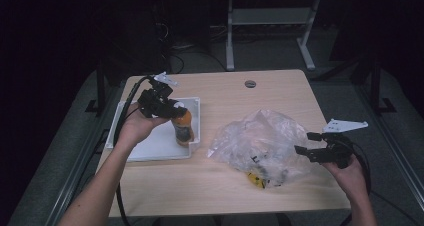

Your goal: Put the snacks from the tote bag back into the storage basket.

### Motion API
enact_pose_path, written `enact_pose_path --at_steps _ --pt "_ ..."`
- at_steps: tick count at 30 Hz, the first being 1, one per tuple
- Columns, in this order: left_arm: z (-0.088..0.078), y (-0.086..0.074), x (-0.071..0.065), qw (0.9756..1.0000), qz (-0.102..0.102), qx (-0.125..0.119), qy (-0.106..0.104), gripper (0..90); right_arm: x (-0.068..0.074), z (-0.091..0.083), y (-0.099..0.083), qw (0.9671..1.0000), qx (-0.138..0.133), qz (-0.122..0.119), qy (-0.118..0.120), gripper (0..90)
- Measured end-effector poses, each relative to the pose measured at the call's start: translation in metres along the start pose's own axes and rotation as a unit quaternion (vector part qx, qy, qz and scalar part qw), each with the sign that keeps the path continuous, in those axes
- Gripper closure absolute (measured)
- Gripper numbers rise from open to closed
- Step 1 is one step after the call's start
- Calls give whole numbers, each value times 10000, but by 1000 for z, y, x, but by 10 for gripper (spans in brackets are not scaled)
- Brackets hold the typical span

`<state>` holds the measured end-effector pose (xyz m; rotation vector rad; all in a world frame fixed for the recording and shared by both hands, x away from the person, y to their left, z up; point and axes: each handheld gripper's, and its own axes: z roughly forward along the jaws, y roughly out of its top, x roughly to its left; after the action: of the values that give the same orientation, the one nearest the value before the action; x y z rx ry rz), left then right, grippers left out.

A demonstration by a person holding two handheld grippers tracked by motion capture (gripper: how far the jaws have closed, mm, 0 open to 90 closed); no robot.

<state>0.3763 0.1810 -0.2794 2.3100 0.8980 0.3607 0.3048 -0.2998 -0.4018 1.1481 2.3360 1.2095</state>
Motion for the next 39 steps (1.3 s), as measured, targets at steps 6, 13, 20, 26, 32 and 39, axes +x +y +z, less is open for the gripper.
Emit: enact_pose_path --at_steps 6,13,20,26,32,39 --pt "5 -1 0 10000 44 52 22 591 1 1 0 10000 25 -17 14 253" --pt "12 -6 0 9999 -3 128 -11 592 1 0 0 10000 9 -14 -5 253" --pt "18 -9 1 9998 -1 206 13 592 1 0 0 10000 17 -37 4 253" --pt "24 -11 1 9997 16 258 4 591 0 -1 0 10000 6 -28 -5 253" --pt "29 -14 0 9995 29 300 27 591 0 -2 -1 10000 -8 -23 -15 253" --pt "31 -15 -1 9994 20 341 16 591 0 -1 -1 10000 7 -44 -1 254"
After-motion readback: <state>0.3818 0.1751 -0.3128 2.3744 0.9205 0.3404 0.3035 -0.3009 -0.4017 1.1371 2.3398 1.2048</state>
